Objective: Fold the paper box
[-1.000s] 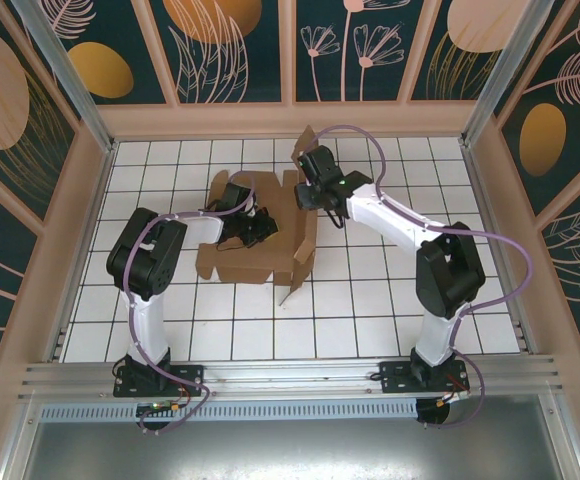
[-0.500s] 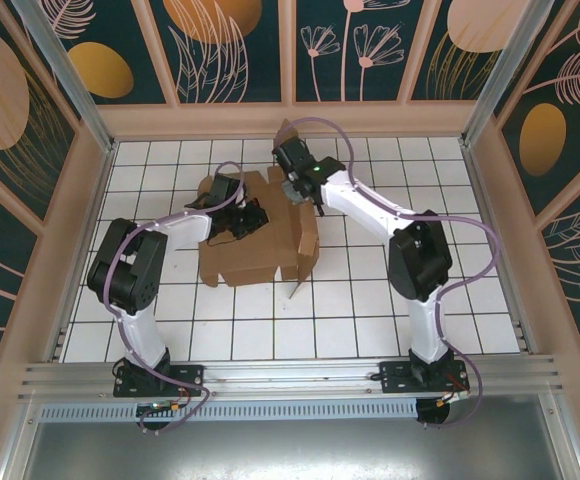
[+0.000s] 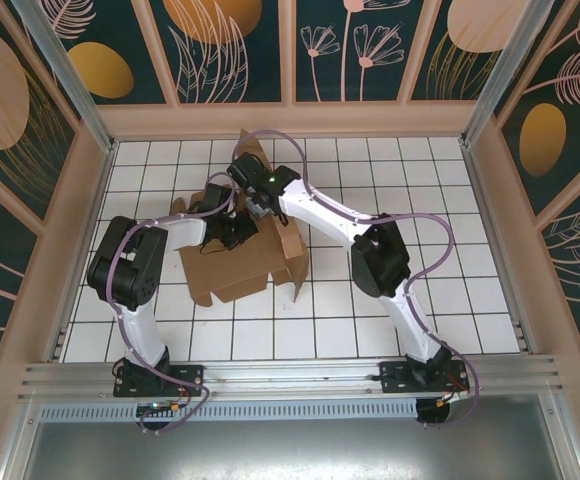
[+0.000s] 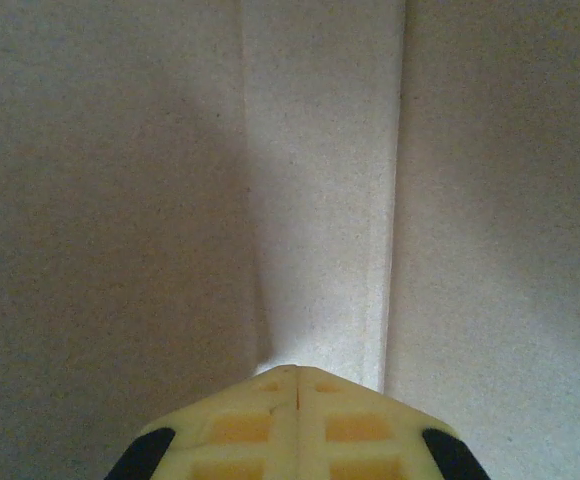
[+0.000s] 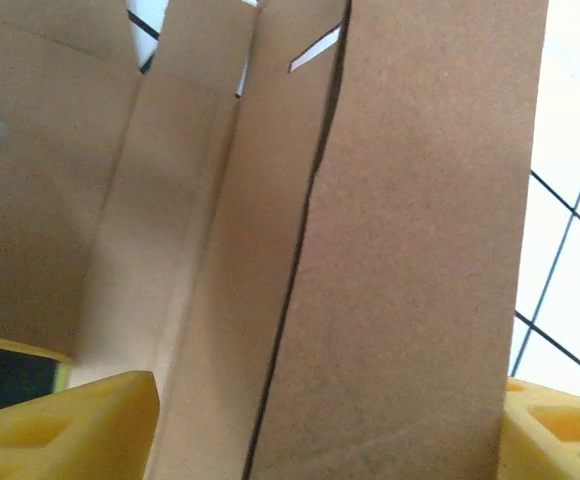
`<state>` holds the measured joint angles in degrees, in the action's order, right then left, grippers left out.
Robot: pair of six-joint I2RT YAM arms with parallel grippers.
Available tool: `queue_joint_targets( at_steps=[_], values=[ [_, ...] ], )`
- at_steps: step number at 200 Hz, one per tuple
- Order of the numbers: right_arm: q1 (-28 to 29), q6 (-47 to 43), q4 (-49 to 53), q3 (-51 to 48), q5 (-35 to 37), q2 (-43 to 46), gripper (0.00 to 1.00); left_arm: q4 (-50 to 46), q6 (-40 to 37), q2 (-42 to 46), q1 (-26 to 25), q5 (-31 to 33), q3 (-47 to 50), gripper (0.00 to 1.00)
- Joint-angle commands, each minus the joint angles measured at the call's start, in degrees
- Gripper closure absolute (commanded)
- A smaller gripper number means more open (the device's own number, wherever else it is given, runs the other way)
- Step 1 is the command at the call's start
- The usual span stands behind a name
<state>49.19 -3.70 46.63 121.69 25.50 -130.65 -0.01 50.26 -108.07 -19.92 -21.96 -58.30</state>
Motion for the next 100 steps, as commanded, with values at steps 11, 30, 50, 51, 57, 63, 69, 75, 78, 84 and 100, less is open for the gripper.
queue_joint_targets(
  at_steps=[11, 30, 50, 51, 57, 63, 69, 75, 78, 84, 100],
  values=[
    [-0.9, 2.8, -2.3, -4.7, -8.2, 3.0, 0.23, 1.5, 0.5, -1.5, 0.0, -0.3, 1.1, 1.0],
    [-2.6, 4.3, -6.2, -9.3, -13.2, 7.4, 0.18, 2.7, 0.9, -0.7, 0.1, -1.3, 1.2, 1.0],
    [-5.3, 5.6, -13.1, -16.7, -21.3, 14.1, 0.17, 2.9, 1.0, 0.1, 0.1, -1.8, 0.5, 1.0],
    [-5.5, 5.6, -13.5, -17.2, -21.7, 14.5, 0.17, 2.9, 0.9, 0.1, 0.1, -1.8, 0.5, 1.0],
    [-6.3, 6.2, -15.9, -19.7, -24.2, 16.6, 0.17, 2.8, 1.0, 0.1, 0.1, -2.0, 0.2, 1.0],
    [-7.3, 6.8, -18.3, -22.1, -28.1, 18.7, 0.17, 3.0, 1.1, 0.2, 0.1, -2.3, -0.1, 1.0],
    [-8.2, 7.4, -20.6, -24.4, -31.9, 20.5, 0.17, 3.4, 1.3, 0.1, 0.1, -2.8, -0.2, 1.0],
    [-9.2, 8.1, -23.1, -26.7, -35.0, 22.3, 0.17, 3.8, 1.5, 0.1, 0.1, -3.3, -0.3, 1.0],
    [-9.5, 8.5, -24.2, -27.8, -36.3, 23.0, 0.17, 3.9, 1.5, 0.2, 0.1, -3.5, -0.4, 1.0],
    [-10.4, 9.1, -26.0, -29.7, -38.7, 24.6, 0.18, 4.3, 1.6, 0.2, 0.1, -4.0, -0.5, 1.0],
    [-12.6, 10.8, -29.4, -33.7, -43.2, 26.9, 0.18, 5.2, 1.8, 1.1, 0.1, -5.5, -0.9, 1.0]
  ],
)
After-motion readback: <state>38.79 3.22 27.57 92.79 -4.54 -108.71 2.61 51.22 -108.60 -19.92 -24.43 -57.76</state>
